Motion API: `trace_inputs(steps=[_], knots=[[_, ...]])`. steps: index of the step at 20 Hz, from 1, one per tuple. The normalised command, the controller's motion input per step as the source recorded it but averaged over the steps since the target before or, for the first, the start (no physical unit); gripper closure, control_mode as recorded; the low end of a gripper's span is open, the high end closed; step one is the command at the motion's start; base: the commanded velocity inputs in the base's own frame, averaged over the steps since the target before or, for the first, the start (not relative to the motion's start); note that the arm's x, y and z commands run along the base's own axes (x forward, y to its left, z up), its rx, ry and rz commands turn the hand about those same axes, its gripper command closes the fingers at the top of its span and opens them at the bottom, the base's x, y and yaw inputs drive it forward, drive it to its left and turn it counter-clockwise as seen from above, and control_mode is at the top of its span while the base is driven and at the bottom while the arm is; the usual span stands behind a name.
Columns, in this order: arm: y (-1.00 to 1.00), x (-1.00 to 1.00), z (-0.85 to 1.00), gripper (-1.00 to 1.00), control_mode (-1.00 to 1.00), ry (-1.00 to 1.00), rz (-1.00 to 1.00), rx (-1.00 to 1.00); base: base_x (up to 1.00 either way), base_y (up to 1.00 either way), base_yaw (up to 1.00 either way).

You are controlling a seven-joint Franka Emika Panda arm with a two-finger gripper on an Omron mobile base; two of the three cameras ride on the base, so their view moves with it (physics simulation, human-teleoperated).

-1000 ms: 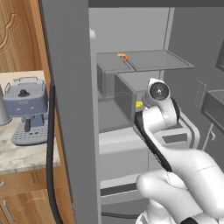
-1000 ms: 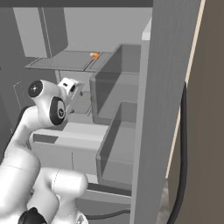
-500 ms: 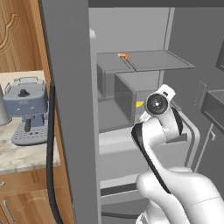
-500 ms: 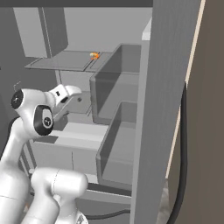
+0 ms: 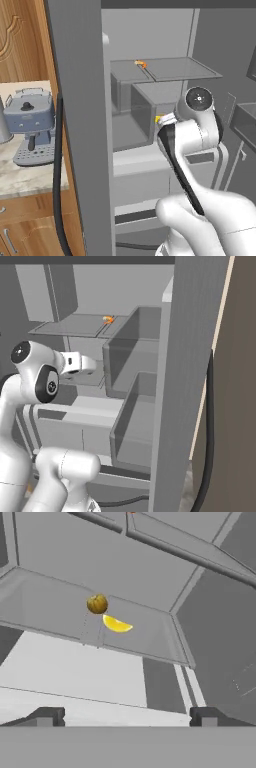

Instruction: Transport the fish and lemon wedge to the fridge. Place the fish on the rack containing meat and place the lemon wedge on the rack containing the vegetable, ensuring meats and vegetables are on different racks.

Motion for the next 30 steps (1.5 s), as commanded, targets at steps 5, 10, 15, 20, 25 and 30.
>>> trace_inputs(steps=[5, 10, 15, 20, 25, 30], knots=[[0.0, -0.61, 0.08, -1.0, -1.0, 0.0, -0.03, 0.35, 0.0, 0.0, 0.0], [0.03, -0.56, 0.21, -1.0, -1.0, 0.05, 0.0, 0.07, 0.0, 0.0, 0.0], [0.0, -0.54, 0.21, -1.0, -1.0, 0.12, 0.0, 0.02, 0.0, 0.0, 0.0], [0.0, -0.62, 0.05, -1.0, -1.0, 0.0, 0.0, 0.0, 0.0, 0.0, 0.0], [0.0, -0.59, 0.0, -1.0, -1.0, -0.01, 0.0, 0.03, 0.0, 0.0, 0.0], [0.02, -0.7, 0.05, -1.0, -1.0, -0.05, 0.0, 0.02, 0.0, 0.0, 0.0]])
